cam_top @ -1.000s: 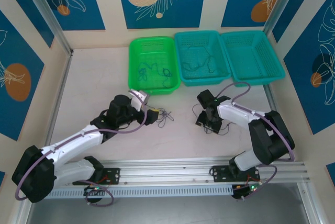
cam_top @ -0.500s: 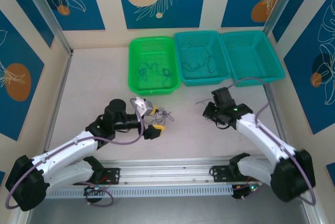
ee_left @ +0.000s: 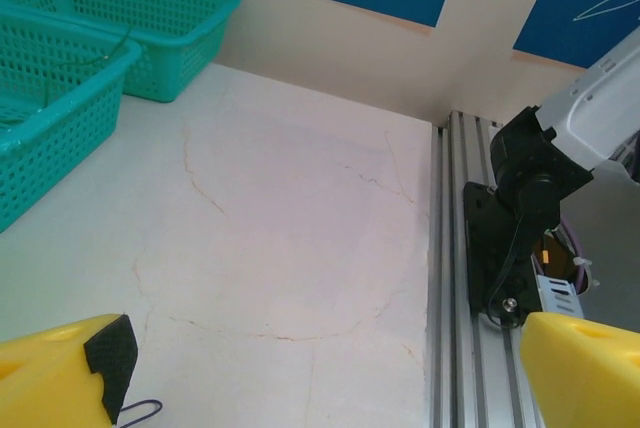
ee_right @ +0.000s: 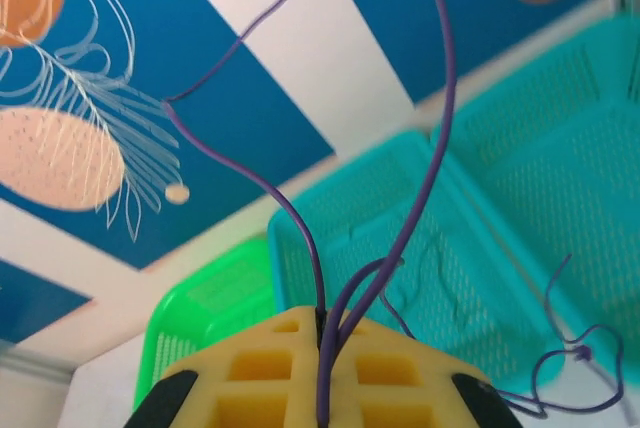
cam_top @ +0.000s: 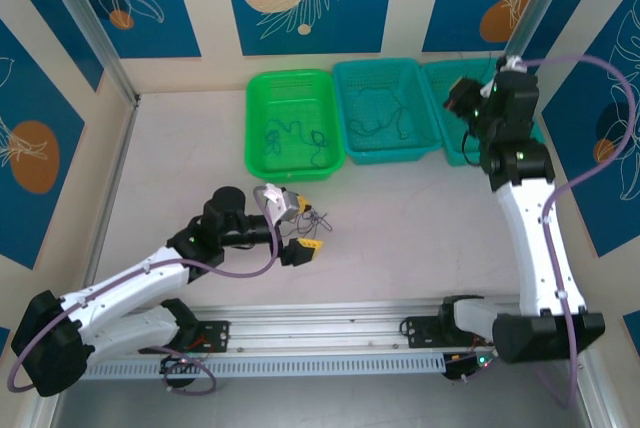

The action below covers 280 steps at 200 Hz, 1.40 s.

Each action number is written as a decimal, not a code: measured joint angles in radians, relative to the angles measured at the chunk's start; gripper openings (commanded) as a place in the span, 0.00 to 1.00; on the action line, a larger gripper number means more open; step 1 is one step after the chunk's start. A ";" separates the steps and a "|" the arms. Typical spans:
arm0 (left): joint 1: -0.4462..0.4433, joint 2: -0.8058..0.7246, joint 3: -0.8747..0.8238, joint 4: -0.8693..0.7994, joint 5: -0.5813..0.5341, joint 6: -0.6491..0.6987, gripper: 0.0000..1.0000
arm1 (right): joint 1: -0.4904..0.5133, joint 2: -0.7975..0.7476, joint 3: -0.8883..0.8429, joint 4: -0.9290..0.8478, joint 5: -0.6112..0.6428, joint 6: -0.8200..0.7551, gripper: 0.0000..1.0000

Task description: Untangle the cables

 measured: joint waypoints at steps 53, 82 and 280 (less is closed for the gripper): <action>-0.003 0.029 0.000 0.004 -0.029 0.013 0.98 | -0.031 0.326 0.304 0.141 0.126 -0.268 0.00; -0.003 0.058 0.000 0.003 -0.040 0.021 0.98 | -0.101 0.488 0.356 0.157 0.118 -0.285 0.00; 0.013 -0.024 0.000 -0.183 -0.533 -0.196 0.98 | -0.152 0.349 0.026 -0.019 -0.298 -0.026 0.92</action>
